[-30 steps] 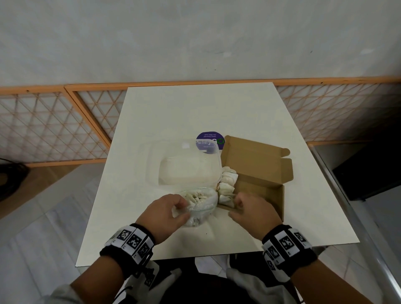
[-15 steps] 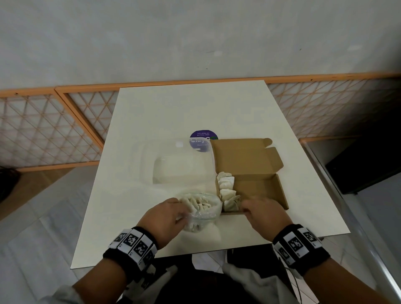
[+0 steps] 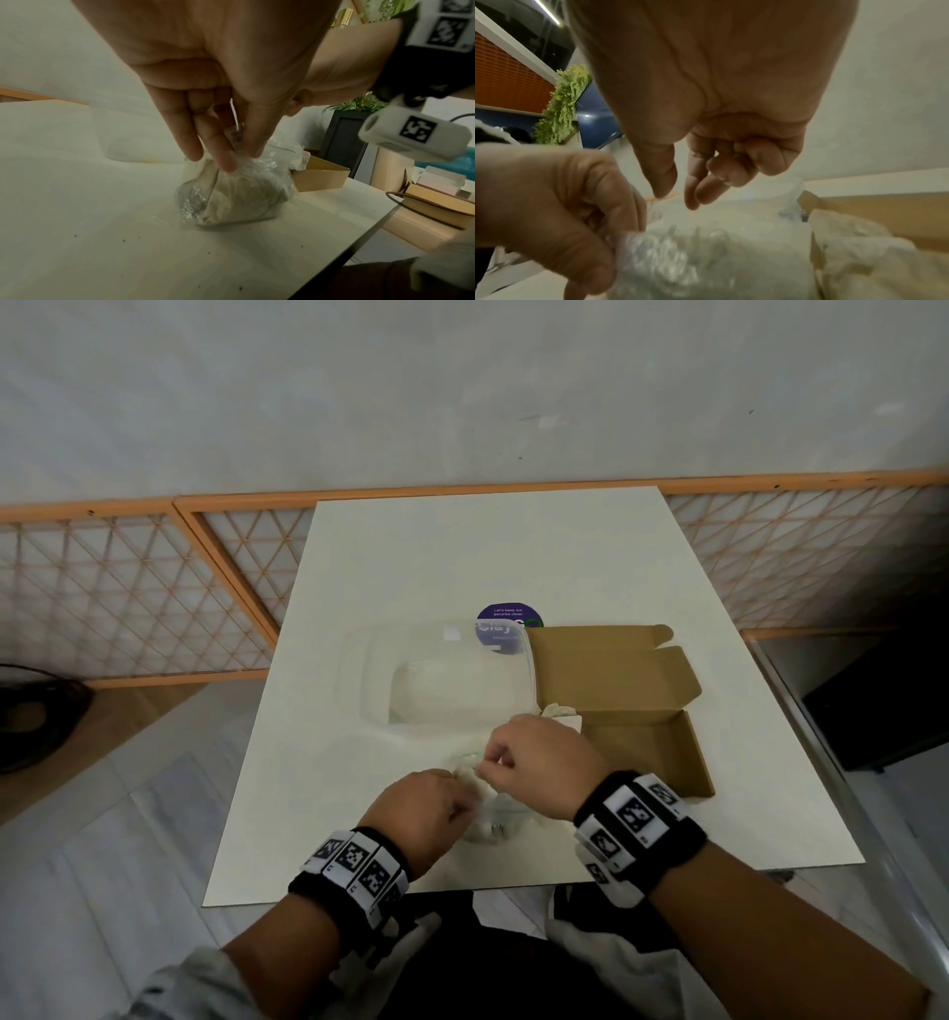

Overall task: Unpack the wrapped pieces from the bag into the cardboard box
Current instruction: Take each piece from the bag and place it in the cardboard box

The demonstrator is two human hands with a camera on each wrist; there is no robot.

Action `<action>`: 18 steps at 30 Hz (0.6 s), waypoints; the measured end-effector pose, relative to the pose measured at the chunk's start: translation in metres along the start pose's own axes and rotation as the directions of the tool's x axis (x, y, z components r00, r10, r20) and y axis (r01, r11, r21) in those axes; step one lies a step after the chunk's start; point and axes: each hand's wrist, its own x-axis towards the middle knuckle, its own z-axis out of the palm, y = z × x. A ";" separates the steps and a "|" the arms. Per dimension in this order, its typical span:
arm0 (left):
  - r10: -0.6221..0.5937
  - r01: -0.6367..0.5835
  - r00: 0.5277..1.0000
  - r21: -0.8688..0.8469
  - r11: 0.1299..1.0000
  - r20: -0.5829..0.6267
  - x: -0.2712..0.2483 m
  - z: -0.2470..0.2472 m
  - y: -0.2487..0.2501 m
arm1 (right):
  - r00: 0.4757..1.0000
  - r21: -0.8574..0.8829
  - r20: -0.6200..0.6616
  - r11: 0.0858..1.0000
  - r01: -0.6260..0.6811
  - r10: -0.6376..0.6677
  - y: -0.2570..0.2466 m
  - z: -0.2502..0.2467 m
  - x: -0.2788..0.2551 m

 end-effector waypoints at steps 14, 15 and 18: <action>-0.143 0.113 0.989 -0.418 0.901 -0.040 -0.011 -0.013 -0.015 | 0.998 0.342 -0.057 0.938 0.046 -0.028 -0.008 -0.047 -0.019; -0.156 0.115 0.986 -0.453 0.884 -0.054 -0.013 -0.018 -0.015 | 0.997 0.372 -0.072 0.926 0.059 -0.035 -0.008 -0.055 -0.023; -0.185 0.090 0.973 -0.514 0.853 -0.137 -0.019 -0.039 -0.009 | 0.994 0.476 -0.093 0.875 0.093 -0.055 -0.007 -0.074 -0.033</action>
